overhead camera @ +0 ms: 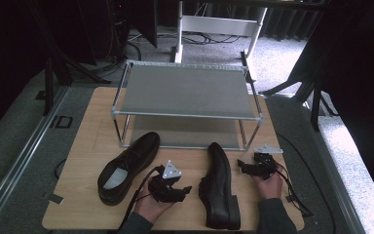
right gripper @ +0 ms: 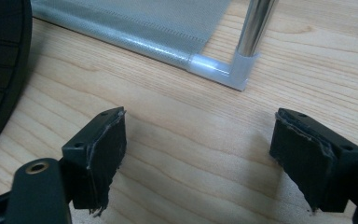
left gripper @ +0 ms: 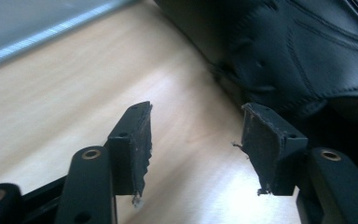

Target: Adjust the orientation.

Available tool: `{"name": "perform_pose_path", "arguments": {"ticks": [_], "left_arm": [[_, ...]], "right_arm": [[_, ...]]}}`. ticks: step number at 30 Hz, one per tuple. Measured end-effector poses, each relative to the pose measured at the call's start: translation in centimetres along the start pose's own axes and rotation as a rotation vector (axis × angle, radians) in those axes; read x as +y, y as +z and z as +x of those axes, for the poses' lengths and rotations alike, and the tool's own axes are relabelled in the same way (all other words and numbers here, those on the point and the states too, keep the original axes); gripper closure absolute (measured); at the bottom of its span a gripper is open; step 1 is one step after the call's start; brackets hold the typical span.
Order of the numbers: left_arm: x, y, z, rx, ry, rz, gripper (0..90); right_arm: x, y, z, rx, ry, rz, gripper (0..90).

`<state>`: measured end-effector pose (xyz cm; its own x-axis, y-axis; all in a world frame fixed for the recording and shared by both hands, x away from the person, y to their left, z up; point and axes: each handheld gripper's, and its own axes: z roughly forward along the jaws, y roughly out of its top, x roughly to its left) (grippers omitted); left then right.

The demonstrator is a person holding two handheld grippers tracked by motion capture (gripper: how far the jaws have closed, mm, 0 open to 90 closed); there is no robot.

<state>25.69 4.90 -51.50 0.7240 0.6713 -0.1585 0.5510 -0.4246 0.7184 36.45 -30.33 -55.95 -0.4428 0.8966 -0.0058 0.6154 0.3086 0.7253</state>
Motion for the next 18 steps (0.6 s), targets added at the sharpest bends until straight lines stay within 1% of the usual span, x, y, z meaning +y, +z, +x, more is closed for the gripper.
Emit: {"name": "perform_pose_path", "arguments": {"ticks": [1, 3, 5, 7, 12, 14, 15, 16, 17, 18], "left_arm": [[-0.1, 0.2, -0.2, -0.006, 0.0, 0.004, 41.9], [-0.3, 0.5, -0.6, -0.031, -0.003, 0.006, 38.7], [-0.5, 0.8, -1.2, -0.054, 0.005, 0.014, 37.0], [-0.6, 1.1, -1.6, -0.06, 0.018, 0.026, 35.1], [-0.7, 2.3, -2.2, -0.095, 0.01, 0.044, 31.0], [-0.6, 2.9, -2.4, -0.108, 0.009, 0.052, 31.0], [-0.6, 2.9, -2.4, -0.108, 0.009, 0.052, 31.0], [-0.5, 3.5, -2.5, -0.109, 0.007, 0.054, 31.1], [-0.5, 3.8, -2.5, -0.107, 0.007, 0.054, 31.9], [-0.5, 4.0, -2.5, -0.109, 0.009, 0.049, 34.9]], "right_arm": [[0.0, 0.0, 0.0, 0.0, 0.0, 0.0, 17.9], [0.0, 0.0, 0.0, 0.0, 0.0, 0.0, 17.9], [0.0, 0.0, 0.0, 0.0, 0.001, 0.0, 17.8], [0.0, 0.0, 0.0, 0.0, 0.001, -0.001, 17.8], [0.0, 0.0, 0.0, 0.0, 0.001, -0.001, 17.8], [0.0, 0.0, 0.0, 0.0, 0.001, -0.001, 17.8], [0.0, 0.0, 0.0, 0.0, 0.001, -0.001, 17.8], [0.0, 0.0, 0.0, 0.0, 0.001, 0.0, 17.8], [0.0, 0.0, 0.0, 0.0, 0.001, -0.001, 17.8], [0.0, 0.0, 0.0, 0.0, 0.001, 0.0, 17.8]]}}
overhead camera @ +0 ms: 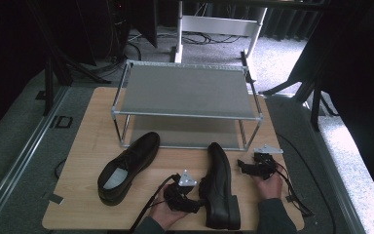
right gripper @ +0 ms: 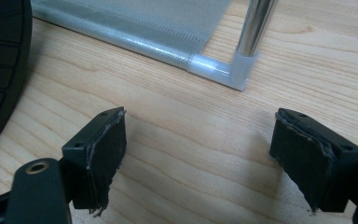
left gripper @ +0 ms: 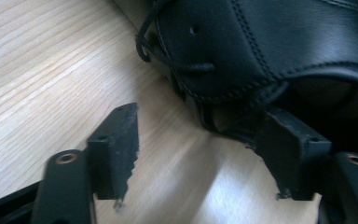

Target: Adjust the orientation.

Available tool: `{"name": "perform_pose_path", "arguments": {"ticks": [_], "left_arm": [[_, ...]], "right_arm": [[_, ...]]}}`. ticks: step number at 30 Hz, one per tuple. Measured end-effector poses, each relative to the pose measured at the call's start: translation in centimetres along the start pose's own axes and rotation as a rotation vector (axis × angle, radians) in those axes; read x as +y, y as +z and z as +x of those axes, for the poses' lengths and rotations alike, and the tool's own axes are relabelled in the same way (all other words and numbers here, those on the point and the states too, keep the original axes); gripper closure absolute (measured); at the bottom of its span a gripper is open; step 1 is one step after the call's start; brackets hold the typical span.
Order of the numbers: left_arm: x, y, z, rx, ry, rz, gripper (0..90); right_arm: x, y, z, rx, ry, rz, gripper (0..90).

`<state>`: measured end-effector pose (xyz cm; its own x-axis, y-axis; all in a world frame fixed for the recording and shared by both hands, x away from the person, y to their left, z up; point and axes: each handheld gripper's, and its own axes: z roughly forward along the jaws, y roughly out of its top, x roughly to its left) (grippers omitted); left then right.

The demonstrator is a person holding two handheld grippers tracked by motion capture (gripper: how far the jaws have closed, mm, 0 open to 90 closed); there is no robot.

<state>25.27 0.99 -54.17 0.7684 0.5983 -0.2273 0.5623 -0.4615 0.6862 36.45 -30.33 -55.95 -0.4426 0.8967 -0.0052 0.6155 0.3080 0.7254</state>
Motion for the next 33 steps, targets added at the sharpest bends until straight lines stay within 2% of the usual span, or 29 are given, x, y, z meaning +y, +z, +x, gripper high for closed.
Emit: {"name": "perform_pose_path", "arguments": {"ticks": [2, 6, 7, 9, 12, 13, 15, 17, 20, 23, 27, 28, 29, 30, 31, 33], "left_arm": [[0.1, 0.6, 0.0, -0.003, 0.008, 0.017, 38.6], [0.3, 1.0, 0.2, -0.032, -0.002, 0.01, 50.4], [0.3, 0.9, 0.1, -0.037, 0.009, 0.002, 56.2], [0.4, 0.5, -0.1, -0.012, 0.025, 0.005, 62.1], [0.5, 0.0, 0.2, 0.003, 0.011, -0.01, 70.2], [0.6, -0.2, 0.5, 0.017, 0.003, -0.013, 70.2], [0.8, -0.8, 1.3, 0.054, -0.033, -0.027, 80.2], [1.0, -1.4, 1.9, 0.064, -0.065, -0.051, 84.4], [1.4, -2.4, 2.5, 0.088, -0.067, -0.072, 85.7], [1.6, -3.8, 2.6, 0.113, -0.051, -0.09, 85.8], [1.6, -6.2, 3.0, 0.16, -0.036, -0.106, 85.9], [1.6, -6.2, 3.0, 0.16, -0.036, -0.106, 85.9], [1.4, -7.5, 3.1, 0.192, -0.022, -0.103, 85.8], [1.3, -8.2, 3.3, 0.207, -0.02, -0.1, 85.8], [1.3, -8.2, 3.3, 0.207, -0.02, -0.1, 85.8], [0.9, -9.9, 3.6, 0.265, -0.015, -0.095, 85.7]], "right_arm": [[0.0, 0.0, 0.0, 0.0, -0.001, 0.0, 17.8], [0.0, 0.0, 0.0, 0.0, -0.001, 0.0, 17.8], [0.0, 0.0, 0.0, 0.0, 0.0, 0.0, 17.8], [0.0, 0.0, 0.0, 0.0, 0.0, 0.0, 17.8], [0.0, 0.0, 0.0, 0.0, 0.0, 0.0, 17.8], [0.0, 0.0, 0.0, 0.0, 0.0, 0.0, 17.8], [0.0, 0.0, 0.0, 0.0, 0.0, 0.0, 17.8], [0.0, 0.0, 0.0, 0.0, 0.0, 0.0, 17.8], [0.0, 0.0, 0.0, 0.0, 0.0, 0.0, 17.8], [0.0, 0.0, 0.0, 0.0, 0.0, 0.0, 17.8], [0.0, 0.0, 0.0, 0.0, 0.0, 0.0, 17.8], [0.0, 0.0, 0.0, 0.0, 0.0, 0.0, 17.8], [0.0, 0.0, 0.0, 0.0, 0.001, 0.0, 17.8], [0.0, 0.0, 0.0, 0.0, 0.001, 0.0, 17.8], [0.0, 0.0, 0.0, 0.0, 0.001, 0.0, 17.8], [0.0, 0.0, 0.0, 0.0, 0.001, -0.001, 17.8]]}}
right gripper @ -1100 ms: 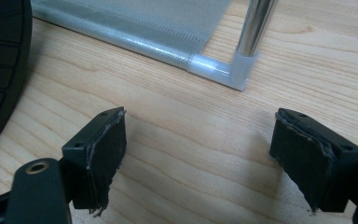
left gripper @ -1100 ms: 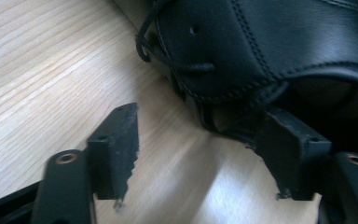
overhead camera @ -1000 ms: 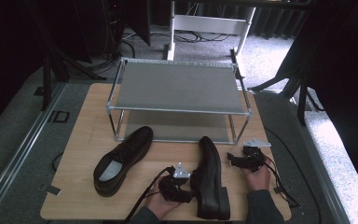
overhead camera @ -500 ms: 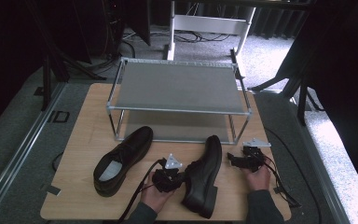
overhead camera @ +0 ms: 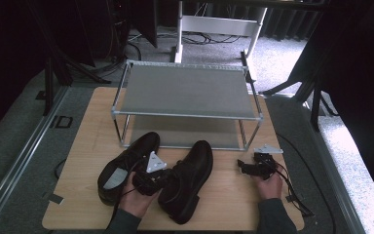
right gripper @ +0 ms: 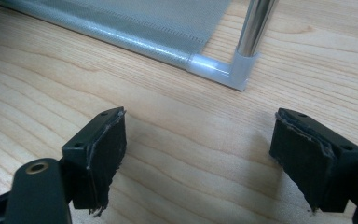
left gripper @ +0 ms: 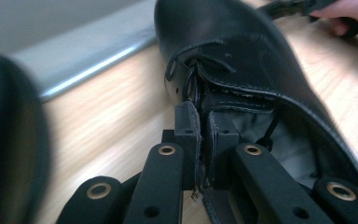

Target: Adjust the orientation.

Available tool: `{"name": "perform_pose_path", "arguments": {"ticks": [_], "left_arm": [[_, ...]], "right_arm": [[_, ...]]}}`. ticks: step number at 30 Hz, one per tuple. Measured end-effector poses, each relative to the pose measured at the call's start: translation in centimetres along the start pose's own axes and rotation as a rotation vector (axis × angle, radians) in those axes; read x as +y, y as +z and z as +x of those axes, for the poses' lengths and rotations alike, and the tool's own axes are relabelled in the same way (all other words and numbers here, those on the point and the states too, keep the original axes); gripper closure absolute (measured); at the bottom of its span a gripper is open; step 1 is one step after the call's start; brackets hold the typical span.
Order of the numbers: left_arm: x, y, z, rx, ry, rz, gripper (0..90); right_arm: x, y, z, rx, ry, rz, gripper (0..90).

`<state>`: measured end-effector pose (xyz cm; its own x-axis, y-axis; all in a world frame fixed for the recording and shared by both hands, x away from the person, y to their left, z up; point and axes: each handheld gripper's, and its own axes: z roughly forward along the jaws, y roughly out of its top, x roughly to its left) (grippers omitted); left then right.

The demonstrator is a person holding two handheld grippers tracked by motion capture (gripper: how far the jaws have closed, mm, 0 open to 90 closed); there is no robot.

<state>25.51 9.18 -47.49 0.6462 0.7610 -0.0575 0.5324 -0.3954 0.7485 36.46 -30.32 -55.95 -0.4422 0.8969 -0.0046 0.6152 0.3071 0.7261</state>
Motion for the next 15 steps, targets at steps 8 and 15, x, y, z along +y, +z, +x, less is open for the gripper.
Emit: {"name": "perform_pose_path", "arguments": {"ticks": [8, 15], "left_arm": [[-0.6, -0.1, 0.1, 0.005, -0.016, 0.041, 70.9], [-0.4, 1.8, -1.6, -0.081, 0.001, 0.074, 59.5]], "right_arm": [[0.0, 0.0, 0.0, -0.001, 0.001, 0.0, 17.9], [0.0, 0.0, 0.0, -0.001, 0.001, 0.0, 17.8]]}}
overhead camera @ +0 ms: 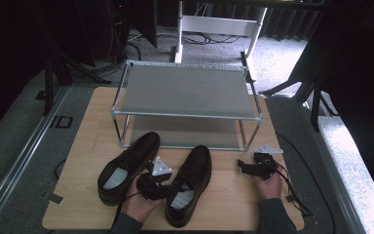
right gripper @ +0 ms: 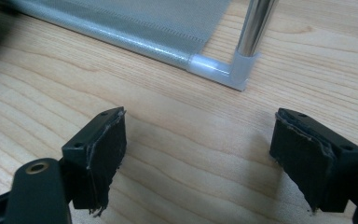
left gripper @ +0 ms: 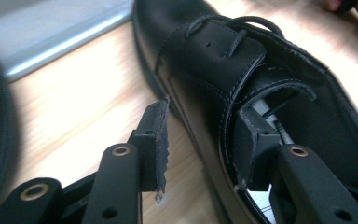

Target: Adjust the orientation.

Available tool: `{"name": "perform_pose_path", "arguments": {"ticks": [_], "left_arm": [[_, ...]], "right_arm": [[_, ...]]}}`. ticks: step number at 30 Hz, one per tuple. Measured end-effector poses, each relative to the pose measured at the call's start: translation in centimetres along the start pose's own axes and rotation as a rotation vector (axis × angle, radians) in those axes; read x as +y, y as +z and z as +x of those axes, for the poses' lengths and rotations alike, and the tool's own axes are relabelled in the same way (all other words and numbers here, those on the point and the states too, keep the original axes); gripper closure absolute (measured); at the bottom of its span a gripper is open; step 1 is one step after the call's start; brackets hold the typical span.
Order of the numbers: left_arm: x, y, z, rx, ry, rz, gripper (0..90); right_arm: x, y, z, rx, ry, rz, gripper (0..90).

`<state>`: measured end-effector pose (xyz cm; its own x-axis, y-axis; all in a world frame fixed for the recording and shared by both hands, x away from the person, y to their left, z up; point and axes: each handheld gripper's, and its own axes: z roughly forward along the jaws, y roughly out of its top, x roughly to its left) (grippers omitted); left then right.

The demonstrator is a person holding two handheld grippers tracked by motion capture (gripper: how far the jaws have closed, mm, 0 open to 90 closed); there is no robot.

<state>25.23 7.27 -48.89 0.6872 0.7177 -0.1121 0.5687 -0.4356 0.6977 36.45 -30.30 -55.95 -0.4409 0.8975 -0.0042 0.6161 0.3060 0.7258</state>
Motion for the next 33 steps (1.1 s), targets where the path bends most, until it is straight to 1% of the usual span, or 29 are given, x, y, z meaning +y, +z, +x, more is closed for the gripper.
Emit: {"name": "perform_pose_path", "arguments": {"ticks": [1, 2, 3, 4, 5, 6, 7, 8, 9, 10, 11, 12, 14, 16, 20, 21, 23, 26, 30, 33], "left_arm": [[0.1, 0.2, -0.2, -0.014, 0.004, 0.004, 60.0], [0.1, 0.3, -0.5, -0.018, 0.01, 0.011, 60.6], [0.1, 0.5, -0.7, -0.011, 0.022, 0.024, 62.8], [0.0, 0.6, -0.8, -0.011, 0.023, 0.031, 63.9], [-0.1, 0.7, -0.7, -0.013, 0.015, 0.032, 64.9], [-0.1, 0.7, -0.6, -0.018, 0.009, 0.029, 65.5], [-0.1, 0.6, -0.6, -0.015, 0.008, 0.027, 67.7], [-0.1, 0.3, -0.5, 0.011, 0.017, 0.023, 71.1], [-0.1, 0.1, -0.4, 0.029, 0.015, 0.014, 75.8], [-0.1, -0.3, 0.0, 0.058, 0.006, 0.009, 79.4], [-0.2, -0.6, 0.3, 0.078, -0.001, 0.007, 82.3], [-0.3, -0.8, 0.7, 0.091, -0.013, 0.0, 83.2], [-0.6, -1.2, 1.4, 0.101, -0.038, 0.001, 83.8], [-1.0, -1.6, 1.7, 0.15, -0.051, -0.009, 84.0], [-1.7, -2.7, 2.9, 0.215, -0.109, -0.022, 84.1], [-1.9, -3.0, 3.1, 0.229, -0.116, -0.022, 84.1], [-2.2, -3.6, 3.5, 0.242, -0.13, -0.022, 84.0], [-2.7, -4.2, 3.8, 0.266, -0.142, -0.023, 83.9], [-3.3, -4.5, 4.0, 0.285, -0.163, -0.031, 84.0], [-3.7, -4.7, 4.0, 0.308, -0.185, -0.04, 84.0]], "right_arm": [[0.0, 0.0, 0.0, 0.0, 0.0, 0.0, 17.8], [0.0, 0.0, 0.0, 0.0, 0.0, 0.0, 17.8], [0.0, 0.0, 0.0, 0.0, 0.0, 0.0, 17.8], [0.0, 0.0, 0.0, 0.0, 0.0, 0.0, 17.8], [0.0, 0.0, 0.0, 0.0, 0.0, 0.0, 17.8], [0.0, 0.0, 0.0, 0.0, 0.0, 0.0, 17.8], [0.0, 0.0, 0.0, 0.0, 0.0, 0.0, 17.8], [0.0, 0.0, 0.0, 0.0, 0.0, 0.0, 17.8], [0.0, 0.0, 0.0, 0.0, 0.0, 0.0, 17.8], [0.0, 0.0, 0.0, 0.0, 0.0, 0.0, 17.8], [0.0, 0.0, 0.0, 0.0, 0.0, 0.0, 17.8], [0.0, 0.0, 0.0, 0.0, 0.0, 0.0, 17.8], [0.0, 0.0, 0.0, 0.0, 0.0, 0.0, 17.8], [0.0, 0.0, 0.0, 0.0, 0.0, 0.0, 17.8], [0.0, 0.0, 0.0, 0.0, 0.0, 0.0, 17.8], [0.0, 0.0, 0.0, 0.0, 0.0, 0.0, 17.8], [0.0, 0.0, 0.0, 0.0, 0.0, 0.0, 17.8], [0.0, 0.0, 0.0, 0.0, 0.0, 0.0, 17.8], [0.0, 0.0, 0.0, 0.0, 0.0, 0.0, 17.8], [0.0, 0.0, 0.0, 0.0, 0.0, 0.0, 17.8]]}}
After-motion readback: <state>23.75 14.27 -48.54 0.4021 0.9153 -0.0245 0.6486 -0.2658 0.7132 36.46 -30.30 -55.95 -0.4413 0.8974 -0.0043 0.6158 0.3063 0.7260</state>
